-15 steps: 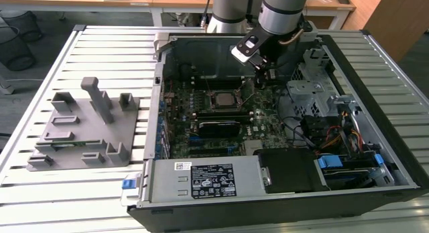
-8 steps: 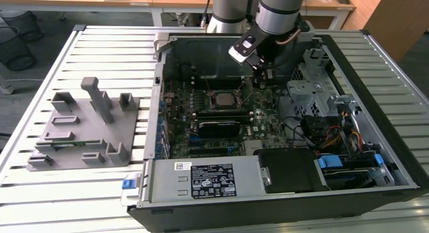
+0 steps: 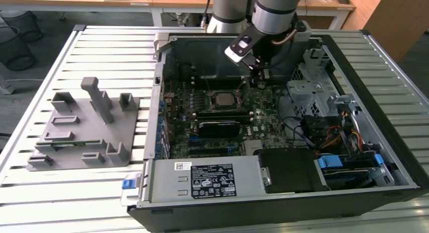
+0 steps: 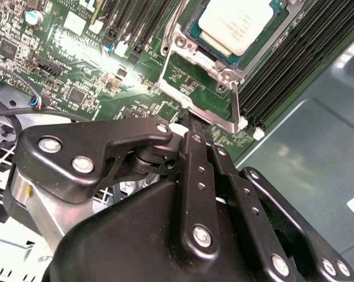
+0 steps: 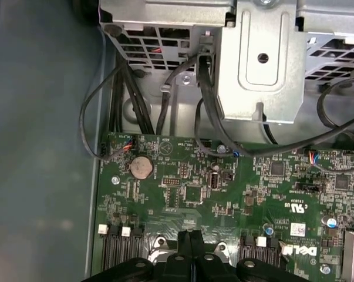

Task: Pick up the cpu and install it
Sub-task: 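Close the cpu cover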

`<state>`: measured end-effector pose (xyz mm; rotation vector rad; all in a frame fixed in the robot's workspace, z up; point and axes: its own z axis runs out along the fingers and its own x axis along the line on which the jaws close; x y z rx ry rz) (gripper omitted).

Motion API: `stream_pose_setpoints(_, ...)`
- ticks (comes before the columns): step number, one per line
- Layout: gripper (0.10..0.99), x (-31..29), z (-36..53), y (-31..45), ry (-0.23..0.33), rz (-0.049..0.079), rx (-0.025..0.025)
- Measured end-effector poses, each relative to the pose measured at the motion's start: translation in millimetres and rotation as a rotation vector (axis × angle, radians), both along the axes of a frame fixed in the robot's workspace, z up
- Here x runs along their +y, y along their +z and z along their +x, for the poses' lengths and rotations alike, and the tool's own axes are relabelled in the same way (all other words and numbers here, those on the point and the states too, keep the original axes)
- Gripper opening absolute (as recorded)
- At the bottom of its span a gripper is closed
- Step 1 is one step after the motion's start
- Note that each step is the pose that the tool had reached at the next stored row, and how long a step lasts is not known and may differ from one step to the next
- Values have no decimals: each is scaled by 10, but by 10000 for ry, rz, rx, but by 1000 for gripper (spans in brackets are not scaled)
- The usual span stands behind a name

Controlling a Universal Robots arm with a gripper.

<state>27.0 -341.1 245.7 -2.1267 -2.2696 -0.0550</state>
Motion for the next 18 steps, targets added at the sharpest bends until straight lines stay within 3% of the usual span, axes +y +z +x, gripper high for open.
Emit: stream_pose_setpoints(18, 106, 0, -168, -10, 0, -1, 0)
